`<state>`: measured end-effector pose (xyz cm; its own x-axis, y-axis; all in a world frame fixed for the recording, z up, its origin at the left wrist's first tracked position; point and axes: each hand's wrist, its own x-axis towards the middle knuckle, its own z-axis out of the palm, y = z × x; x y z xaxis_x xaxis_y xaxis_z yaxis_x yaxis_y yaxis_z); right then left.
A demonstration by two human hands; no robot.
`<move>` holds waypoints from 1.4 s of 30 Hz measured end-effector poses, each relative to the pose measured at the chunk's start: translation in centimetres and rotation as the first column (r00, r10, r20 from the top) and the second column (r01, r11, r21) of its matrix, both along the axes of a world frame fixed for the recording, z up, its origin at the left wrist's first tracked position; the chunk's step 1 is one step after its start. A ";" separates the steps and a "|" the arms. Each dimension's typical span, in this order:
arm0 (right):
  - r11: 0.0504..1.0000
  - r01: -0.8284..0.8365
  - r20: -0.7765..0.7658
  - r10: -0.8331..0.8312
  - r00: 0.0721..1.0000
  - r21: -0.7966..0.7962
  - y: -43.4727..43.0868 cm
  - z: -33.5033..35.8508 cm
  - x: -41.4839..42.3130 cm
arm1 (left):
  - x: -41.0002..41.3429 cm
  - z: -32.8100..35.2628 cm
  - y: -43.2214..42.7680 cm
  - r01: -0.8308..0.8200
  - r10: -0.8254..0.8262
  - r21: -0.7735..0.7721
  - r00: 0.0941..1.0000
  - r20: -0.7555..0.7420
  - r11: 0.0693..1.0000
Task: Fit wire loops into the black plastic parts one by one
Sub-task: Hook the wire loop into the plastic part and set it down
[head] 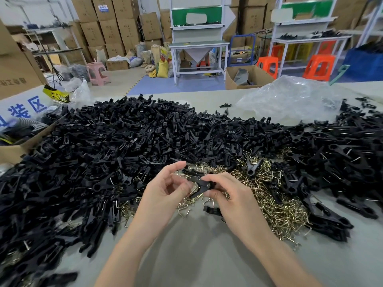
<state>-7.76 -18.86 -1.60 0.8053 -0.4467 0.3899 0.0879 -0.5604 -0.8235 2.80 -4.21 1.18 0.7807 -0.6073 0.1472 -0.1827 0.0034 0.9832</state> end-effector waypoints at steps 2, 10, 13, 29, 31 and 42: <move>0.999 -0.016 -0.012 0.015 1.000 -0.046 0.0 0.0 -0.1 | 0.0 -0.1 0.0 0.005 -0.005 0.007 1.000 0.016 1.000; 0.995 -0.046 -0.039 0.042 0.998 -0.090 -0.2 0.1 -0.2 | 0.1 -0.2 0.3 0.040 -0.043 0.039 0.996 0.081 0.998; 0.995 -0.048 -0.055 0.044 0.998 -0.084 -0.2 0.1 -0.1 | 0.2 -0.3 0.4 0.040 -0.044 0.042 0.996 0.078 0.998; 0.986 -0.064 0.030 0.060 0.998 0.151 -0.3 0.4 -0.2 | -1.2 -0.6 -1.5 0.136 -0.260 -0.292 0.857 -0.446 0.947; 0.983 -0.094 0.025 0.091 0.996 0.161 -0.2 0.6 -0.3 | -1.8 -0.6 -1.9 0.183 -0.304 -0.292 0.841 -0.449 0.939; 0.895 -0.302 0.006 0.317 0.948 0.330 0.6 0.7 -0.8 | -2.3 -0.6 -1.6 0.436 -0.494 -0.233 0.751 -0.438 0.869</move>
<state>-8.53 -18.27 -0.91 0.9370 -0.2668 0.2256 0.1706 -0.2142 -0.9618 0.51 -5.82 0.62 0.3947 -0.9159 -0.0724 0.3515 0.0778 0.9329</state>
